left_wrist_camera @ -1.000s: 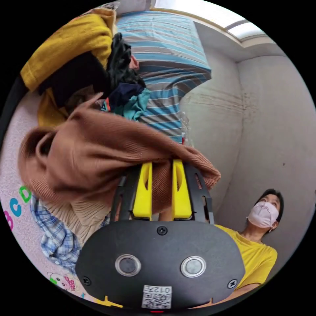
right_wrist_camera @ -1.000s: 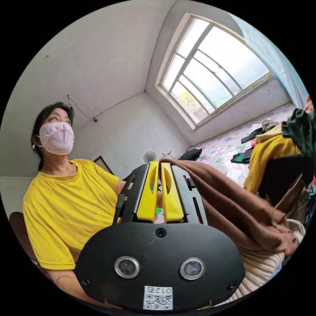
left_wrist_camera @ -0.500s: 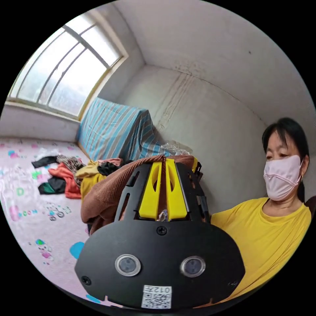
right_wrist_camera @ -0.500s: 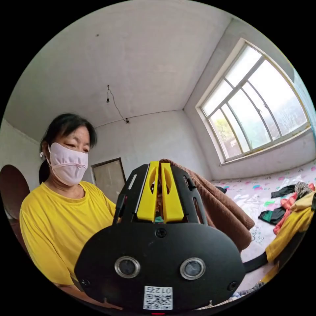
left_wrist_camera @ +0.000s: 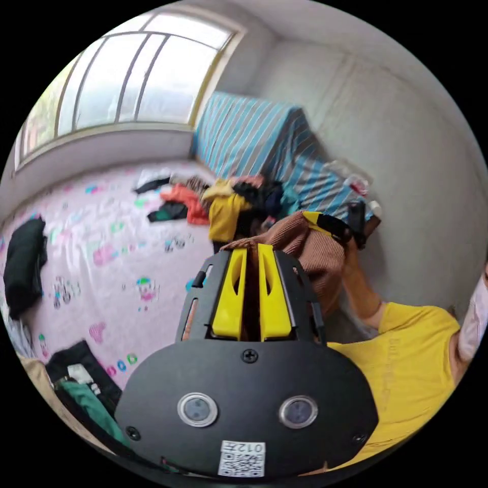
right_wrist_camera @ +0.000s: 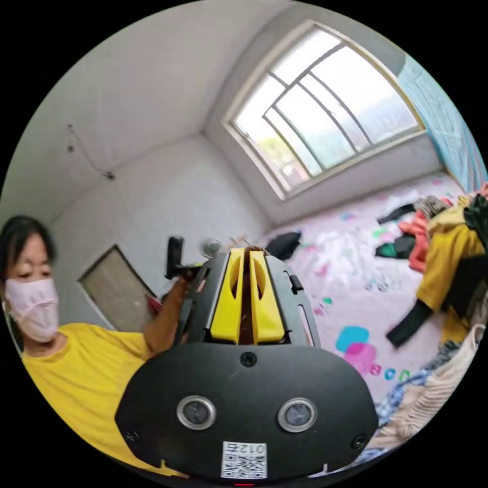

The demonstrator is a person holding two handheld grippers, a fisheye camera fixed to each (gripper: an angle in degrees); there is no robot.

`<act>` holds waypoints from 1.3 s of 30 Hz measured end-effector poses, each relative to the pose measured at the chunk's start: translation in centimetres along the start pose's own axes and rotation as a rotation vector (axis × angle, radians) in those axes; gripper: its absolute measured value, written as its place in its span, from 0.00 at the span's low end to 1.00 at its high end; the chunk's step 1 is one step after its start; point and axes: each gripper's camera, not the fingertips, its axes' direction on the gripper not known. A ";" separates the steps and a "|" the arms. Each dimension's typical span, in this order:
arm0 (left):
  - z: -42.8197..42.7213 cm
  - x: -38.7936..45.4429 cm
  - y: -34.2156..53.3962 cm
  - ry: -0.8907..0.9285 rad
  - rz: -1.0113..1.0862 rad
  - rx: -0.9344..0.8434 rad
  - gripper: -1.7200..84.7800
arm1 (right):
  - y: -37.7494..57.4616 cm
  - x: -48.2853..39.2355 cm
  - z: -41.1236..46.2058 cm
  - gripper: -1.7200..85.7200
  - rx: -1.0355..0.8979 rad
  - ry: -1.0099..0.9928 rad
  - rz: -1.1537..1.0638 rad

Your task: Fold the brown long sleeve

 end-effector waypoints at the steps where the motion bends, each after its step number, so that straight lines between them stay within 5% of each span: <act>1: 1.6 -1.6 0.5 0.007 -0.035 -0.053 0.08 | 0.7 1.9 2.5 0.04 -0.060 0.055 0.052; 7: 10.4 -10.3 12.1 -0.015 -0.354 -0.198 0.10 | 14.8 14.3 15.3 0.04 -0.268 0.176 0.320; 15: 19.9 -1.1 18.7 -0.324 -0.101 -0.427 0.17 | 26.2 14.3 29.7 0.10 -0.644 0.444 0.022; 20: 23.3 4.2 16.6 -0.492 0.086 -0.439 0.18 | 27.3 13.0 36.1 0.11 -0.652 0.597 -0.164; 27: 27.2 4.5 15.7 -0.598 0.184 -0.691 0.07 | 29.6 16.6 44.2 0.07 -0.874 0.729 -0.272; 39: -8.0 0.5 11.5 -0.677 -0.169 0.024 0.03 | 12.7 17.3 25.8 0.05 -0.321 0.611 -0.222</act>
